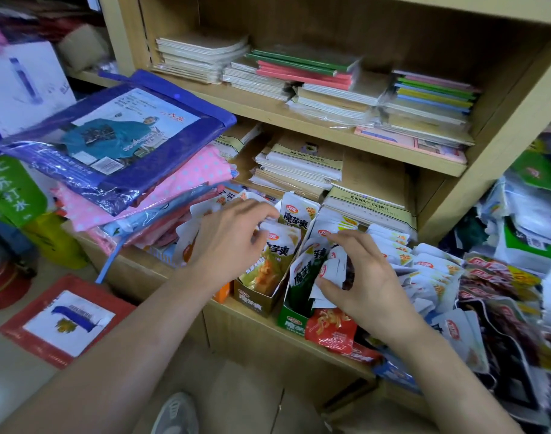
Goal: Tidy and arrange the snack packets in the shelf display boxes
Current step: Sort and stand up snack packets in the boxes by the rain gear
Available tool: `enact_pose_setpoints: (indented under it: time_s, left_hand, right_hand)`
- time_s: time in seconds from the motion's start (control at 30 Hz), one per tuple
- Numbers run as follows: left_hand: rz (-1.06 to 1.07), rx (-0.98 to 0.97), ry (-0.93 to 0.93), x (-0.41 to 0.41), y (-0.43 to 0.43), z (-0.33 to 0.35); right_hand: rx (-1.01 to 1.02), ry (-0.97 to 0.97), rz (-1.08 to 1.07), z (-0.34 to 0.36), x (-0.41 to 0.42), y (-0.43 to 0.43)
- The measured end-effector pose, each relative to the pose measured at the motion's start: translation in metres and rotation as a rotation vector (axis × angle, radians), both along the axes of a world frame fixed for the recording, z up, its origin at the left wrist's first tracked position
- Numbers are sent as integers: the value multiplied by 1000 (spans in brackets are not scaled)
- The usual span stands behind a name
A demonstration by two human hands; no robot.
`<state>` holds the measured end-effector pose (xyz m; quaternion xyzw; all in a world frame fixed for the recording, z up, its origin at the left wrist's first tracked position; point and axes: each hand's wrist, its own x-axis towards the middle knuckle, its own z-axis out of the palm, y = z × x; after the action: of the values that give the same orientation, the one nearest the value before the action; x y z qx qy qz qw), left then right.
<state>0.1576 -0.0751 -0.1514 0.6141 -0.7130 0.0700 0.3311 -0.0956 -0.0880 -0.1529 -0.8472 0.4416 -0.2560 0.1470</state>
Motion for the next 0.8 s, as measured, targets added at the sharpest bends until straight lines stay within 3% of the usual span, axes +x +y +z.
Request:
enact_pose_setpoints:
  time_s: [0.1, 0.2, 0.33, 0.6, 0.8]
  left_hand:
    - [-93, -72, -30, -16, -1, 2]
    - [-291, 120, -1, -30, 3, 2]
    - [-285, 232, -180, -35, 1, -12]
    - [-216, 191, 63, -39, -3, -14]
    - [-234, 146, 178, -43, -1, -12]
  right_hand:
    - [0, -55, 32, 3, -2, 2]
    - [20, -66, 129, 6, -6, 3]
    - [88, 36, 194, 9, -17, 3]
    - [70, 85, 181, 16, -31, 4]
    - [193, 47, 219, 22, -36, 4]
